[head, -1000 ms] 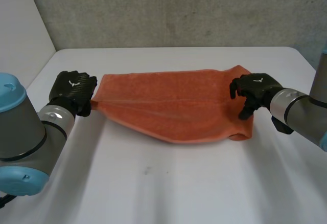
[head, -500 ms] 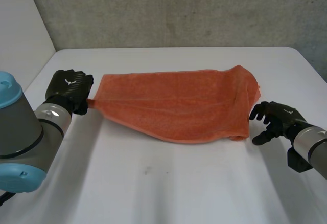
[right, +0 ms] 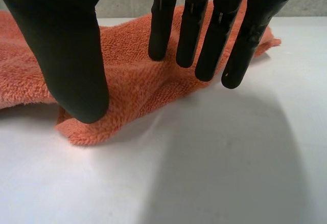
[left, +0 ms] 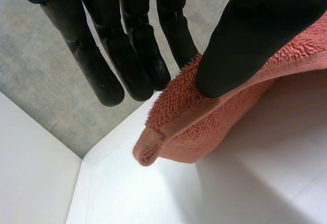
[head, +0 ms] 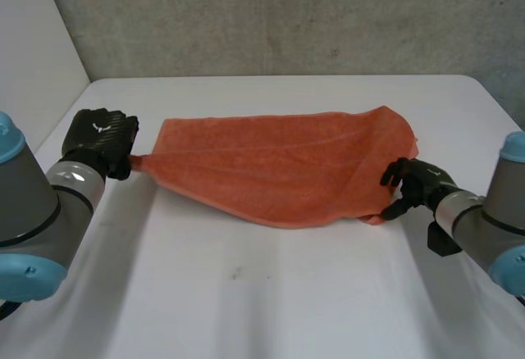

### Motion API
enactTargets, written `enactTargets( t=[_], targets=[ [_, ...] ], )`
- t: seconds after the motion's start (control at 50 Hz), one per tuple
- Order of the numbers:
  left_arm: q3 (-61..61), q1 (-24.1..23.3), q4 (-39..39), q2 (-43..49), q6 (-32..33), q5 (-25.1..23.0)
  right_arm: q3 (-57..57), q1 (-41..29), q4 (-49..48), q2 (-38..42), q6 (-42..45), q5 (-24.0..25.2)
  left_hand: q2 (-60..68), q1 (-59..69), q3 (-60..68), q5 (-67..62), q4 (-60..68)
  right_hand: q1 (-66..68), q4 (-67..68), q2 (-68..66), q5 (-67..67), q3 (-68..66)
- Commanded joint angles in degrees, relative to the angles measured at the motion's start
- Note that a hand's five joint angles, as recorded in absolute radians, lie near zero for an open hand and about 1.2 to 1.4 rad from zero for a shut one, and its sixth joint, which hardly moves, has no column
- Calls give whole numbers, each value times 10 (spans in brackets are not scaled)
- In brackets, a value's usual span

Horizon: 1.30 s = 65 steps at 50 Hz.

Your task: Fold the laundry

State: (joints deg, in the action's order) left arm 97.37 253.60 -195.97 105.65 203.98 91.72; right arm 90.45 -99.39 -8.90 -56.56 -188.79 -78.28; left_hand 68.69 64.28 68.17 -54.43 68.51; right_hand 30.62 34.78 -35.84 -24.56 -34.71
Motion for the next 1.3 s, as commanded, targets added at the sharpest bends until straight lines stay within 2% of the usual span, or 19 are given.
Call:
enactTargets(
  t=[0.02,0.16,0.2,0.26,0.36,0.42,0.48,0.58,0.62,0.7,0.76,0.84,0.98,1.08,1.14,1.2,1.22,1.24,1.3],
  targets=[
    [-3,8,0,1,0,0,-52,-37,3,36,0,-14,113,157,118,-156,115,81,39,-28,-41,-40],
    [-3,8,0,2,-1,0,-78,-53,4,59,-2,-15,113,157,118,-156,115,101,59,-48,-61,-60],
    [-4,8,-1,3,-1,0,-84,-59,5,65,-1,-15,113,157,118,-156,115,199,158,-147,-160,-158],
    [-5,8,-1,3,-1,0,-92,-66,13,69,1,-17,113,157,118,-156,115,493,451,-441,-453,-452],
    [-9,8,1,1,-1,0,-114,-64,30,43,11,-41,113,157,118,-156,115,494,452,-442,-454,-453],
    [-9,6,2,-4,-1,2,-121,-60,42,-36,43,-40,113,157,118,-156,115,494,452,-442,-454,-453],
    [-6,7,9,-31,-1,2,-139,-58,91,-114,128,-12,113,157,118,-156,115,494,452,-442,-454,-453],
    [-2,7,41,-73,-1,2,-200,-46,250,-146,299,30,113,157,118,-156,115,494,452,-442,-454,-453],
    [1,7,66,-92,-2,1,-221,-33,335,-151,377,28,113,157,118,-156,115,494,452,-442,-454,-453],
    [7,6,109,-107,0,0,-234,-24,445,-150,464,16,113,157,118,-156,115,494,452,-442,-454,-453],
    [15,7,131,-106,0,-2,-225,-26,477,-141,498,2,113,157,118,-156,115,494,452,-442,-454,-453],
    [27,8,140,-96,0,-10,-204,-27,476,-112,525,-10,113,157,118,-156,115,494,452,-442,-454,-453],
    [-30,8,138,65,5,-25,-229,-30,436,-5,538,-29,113,157,118,-156,115,494,452,-442,-454,-453],
    [-206,4,139,138,21,-23,-381,-30,352,46,537,-85,113,157,118,-156,115,494,452,-442,-454,-453],
    [-299,3,130,141,34,-22,-487,-32,281,46,533,-102,113,157,118,-156,115,494,452,-442,-454,-453],
    [-402,0,67,132,41,-21,-538,-33,212,42,527,-99,113,157,118,-156,115,494,452,-442,-454,-453],
    [-416,-1,43,125,44,-20,-548,-33,164,27,525,-95,113,157,118,-156,115,494,452,-442,-454,-453],
    [-427,-2,-9,104,45,-17,-548,-32,142,14,524,-92,113,157,118,-156,115,494,452,-442,-454,-453],
    [-423,-2,-77,73,46,-15,-522,-31,96,-48,521,-72,113,157,118,-156,115,494,452,-442,-454,-453]
  ],
)
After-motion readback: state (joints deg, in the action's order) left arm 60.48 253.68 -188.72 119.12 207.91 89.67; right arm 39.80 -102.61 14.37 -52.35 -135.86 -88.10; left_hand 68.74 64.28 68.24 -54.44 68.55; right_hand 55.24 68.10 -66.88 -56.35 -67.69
